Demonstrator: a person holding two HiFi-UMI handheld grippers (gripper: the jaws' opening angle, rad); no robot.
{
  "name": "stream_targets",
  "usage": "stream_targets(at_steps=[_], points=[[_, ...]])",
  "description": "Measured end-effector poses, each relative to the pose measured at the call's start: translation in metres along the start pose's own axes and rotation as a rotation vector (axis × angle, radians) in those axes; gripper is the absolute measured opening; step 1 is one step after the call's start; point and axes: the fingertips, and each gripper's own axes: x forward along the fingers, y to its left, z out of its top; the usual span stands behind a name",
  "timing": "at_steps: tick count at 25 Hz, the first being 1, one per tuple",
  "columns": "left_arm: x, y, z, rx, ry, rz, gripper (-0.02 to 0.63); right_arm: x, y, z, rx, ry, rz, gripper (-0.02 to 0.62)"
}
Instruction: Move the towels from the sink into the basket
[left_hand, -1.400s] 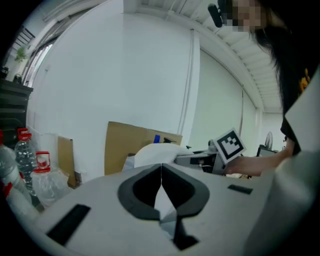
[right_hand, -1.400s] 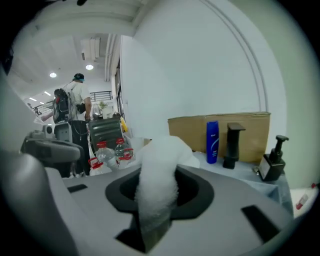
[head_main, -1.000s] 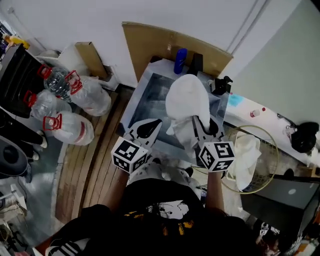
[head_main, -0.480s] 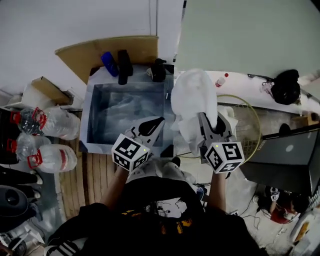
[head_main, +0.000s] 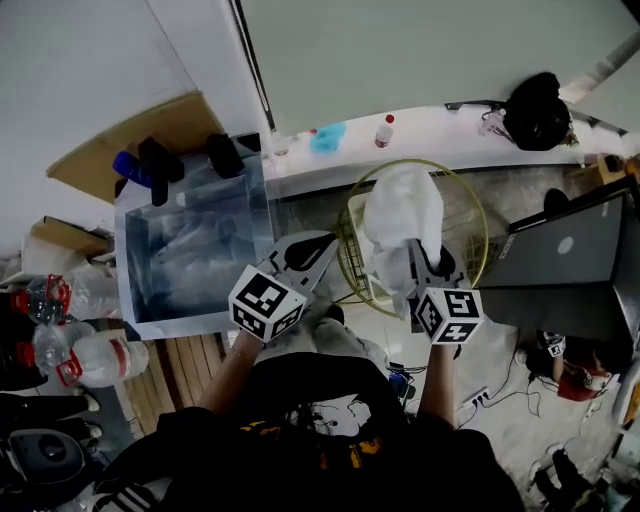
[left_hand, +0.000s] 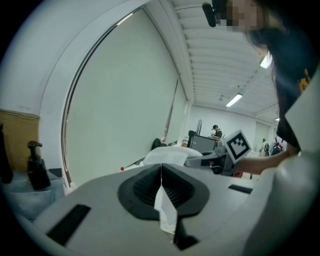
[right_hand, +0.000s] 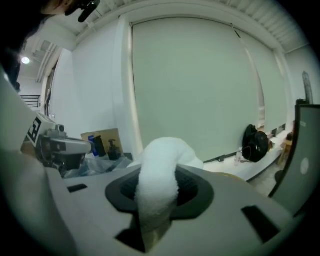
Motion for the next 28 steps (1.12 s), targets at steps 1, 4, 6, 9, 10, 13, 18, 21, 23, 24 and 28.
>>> stream_targets(at_steps=[1, 4, 6, 9, 10, 13, 18, 21, 23, 24, 28], points=[[0.011, -0.006, 0.001, 0.004, 0.005, -0.016, 0.008, -0.001, -0.014, -0.012, 0.002, 0.019, -0.019, 0.109], [0.037, -0.021, 0.001, 0.017, 0.023, -0.052, 0.008, 0.003, -0.049, -0.053, 0.004, 0.093, -0.066, 0.109], [0.051, -0.028, 0.000, 0.027, 0.038, -0.068, 0.008, 0.009, -0.068, -0.082, 0.003, 0.152, -0.085, 0.109], [0.066, -0.036, -0.002, 0.042, 0.061, -0.081, 0.008, 0.021, -0.089, -0.129, -0.001, 0.239, -0.081, 0.109], [0.069, -0.037, -0.002, 0.046, 0.067, -0.080, 0.008, 0.026, -0.094, -0.144, 0.000, 0.267, -0.074, 0.109], [0.077, -0.037, -0.003, 0.050, 0.079, -0.070, 0.008, 0.042, -0.105, -0.185, 0.006, 0.346, -0.048, 0.110], [0.072, -0.034, -0.014, 0.040, 0.121, -0.039, 0.008, 0.067, -0.102, -0.243, 0.075, 0.461, -0.033, 0.123], [0.067, -0.031, -0.019, 0.030, 0.137, -0.024, 0.008, 0.078, -0.094, -0.274, 0.116, 0.513, -0.009, 0.139], [0.063, -0.028, -0.022, 0.026, 0.148, -0.010, 0.008, 0.081, -0.088, -0.292, 0.125, 0.558, -0.003, 0.155], [0.062, -0.026, -0.024, 0.024, 0.152, -0.004, 0.008, 0.082, -0.085, -0.298, 0.123, 0.575, 0.000, 0.171], [0.057, -0.017, -0.026, 0.011, 0.152, 0.023, 0.008, 0.084, -0.076, -0.294, 0.150, 0.570, 0.027, 0.272]])
